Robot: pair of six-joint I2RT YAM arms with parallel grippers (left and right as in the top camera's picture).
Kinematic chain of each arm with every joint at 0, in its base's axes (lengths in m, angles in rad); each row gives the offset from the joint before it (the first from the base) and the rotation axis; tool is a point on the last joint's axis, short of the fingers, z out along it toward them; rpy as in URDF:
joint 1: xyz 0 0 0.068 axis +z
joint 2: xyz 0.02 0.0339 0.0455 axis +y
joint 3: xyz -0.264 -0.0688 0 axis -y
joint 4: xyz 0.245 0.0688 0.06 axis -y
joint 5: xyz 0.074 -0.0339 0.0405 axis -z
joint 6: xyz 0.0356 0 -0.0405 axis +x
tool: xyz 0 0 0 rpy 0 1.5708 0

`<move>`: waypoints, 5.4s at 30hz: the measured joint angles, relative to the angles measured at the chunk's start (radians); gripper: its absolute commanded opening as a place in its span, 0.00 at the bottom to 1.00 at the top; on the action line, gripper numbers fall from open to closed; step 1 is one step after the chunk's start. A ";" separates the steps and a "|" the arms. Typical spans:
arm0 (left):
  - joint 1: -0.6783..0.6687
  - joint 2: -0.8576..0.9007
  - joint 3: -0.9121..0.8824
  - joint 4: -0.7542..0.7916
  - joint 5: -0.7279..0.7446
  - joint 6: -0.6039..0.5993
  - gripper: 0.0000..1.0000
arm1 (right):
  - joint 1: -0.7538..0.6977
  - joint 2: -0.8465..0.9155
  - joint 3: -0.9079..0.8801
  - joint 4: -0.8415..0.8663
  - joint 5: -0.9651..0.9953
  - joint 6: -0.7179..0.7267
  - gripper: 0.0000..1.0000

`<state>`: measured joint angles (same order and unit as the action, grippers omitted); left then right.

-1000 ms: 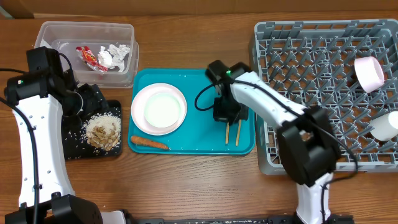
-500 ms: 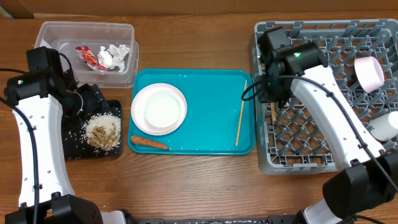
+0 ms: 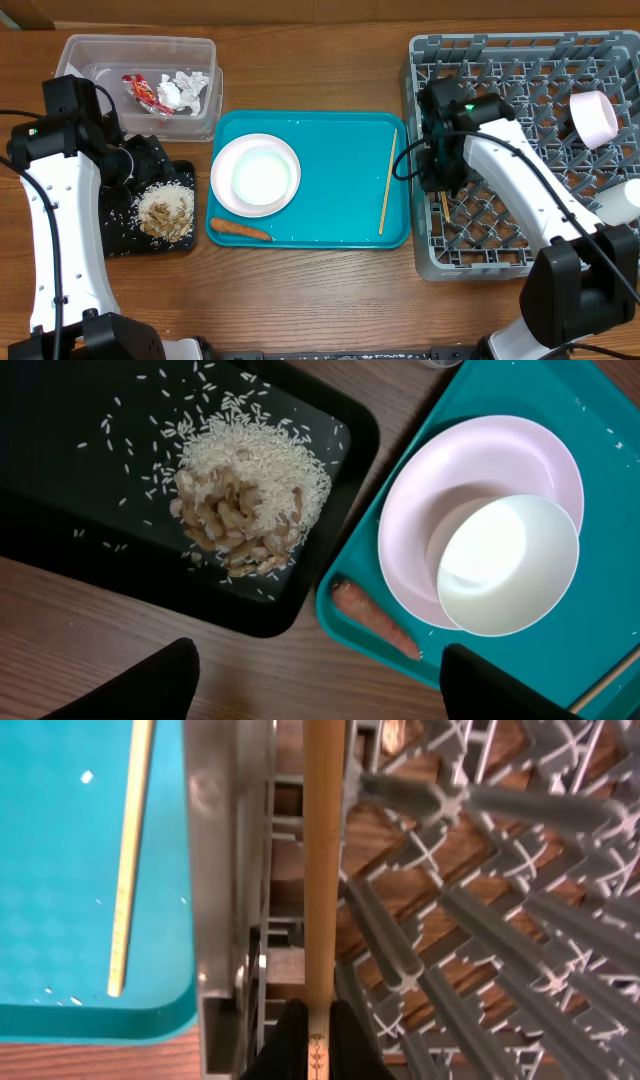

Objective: Sort waste into correct bins and load items into the dishwasher
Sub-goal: 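Carry one chopstick with right gripper into the dish rack, then return right gripper to the tray and grasp the second chopstick, then carry the second chopstick with right gripper into the dish rack, then reach right gripper to the white bowl on the plate and grasp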

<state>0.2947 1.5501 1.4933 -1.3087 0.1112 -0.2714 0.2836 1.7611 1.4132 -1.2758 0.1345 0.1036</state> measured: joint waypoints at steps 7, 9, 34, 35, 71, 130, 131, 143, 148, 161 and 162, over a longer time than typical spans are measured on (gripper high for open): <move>0.000 0.000 0.000 0.000 0.000 0.000 0.80 | -0.001 0.000 0.050 -0.036 -0.003 0.010 0.60; 0.000 0.000 0.000 0.000 0.000 0.000 0.80 | -0.001 -0.002 0.102 -0.052 -0.008 0.008 0.76; 0.000 0.000 0.000 0.000 0.000 0.000 0.79 | 0.168 0.022 0.151 0.106 -0.223 0.172 1.00; 0.000 0.000 0.000 0.000 0.000 0.000 0.79 | 0.168 0.040 0.134 0.116 -0.209 0.190 1.00; 0.000 0.000 0.000 0.000 0.000 0.000 0.79 | 0.209 0.245 -0.061 0.332 -0.154 0.285 0.65; 0.000 0.000 0.000 0.000 0.000 0.000 0.80 | 0.008 -0.066 -0.063 0.064 0.012 0.105 0.04; 0.000 0.000 0.000 0.000 0.000 0.000 0.79 | 0.004 -0.065 -0.073 0.068 0.011 0.104 0.04; 0.000 0.000 0.000 0.000 0.000 0.000 0.80 | -0.009 -0.066 -0.110 0.087 0.012 0.098 0.38; 0.000 0.000 0.000 0.000 0.000 0.000 0.80 | -0.009 -0.083 -0.056 0.077 0.009 0.100 0.59; 0.000 0.000 0.000 0.000 0.000 0.000 0.80 | 0.086 -0.151 0.125 0.285 -0.314 0.079 0.62; 0.000 0.000 0.000 0.000 0.000 0.000 0.80 | 0.114 -0.141 0.125 0.298 -0.323 0.079 0.62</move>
<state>0.2947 1.5501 1.4933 -1.3090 0.1112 -0.2718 0.3973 1.6199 1.5383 -0.9783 -0.1886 0.1825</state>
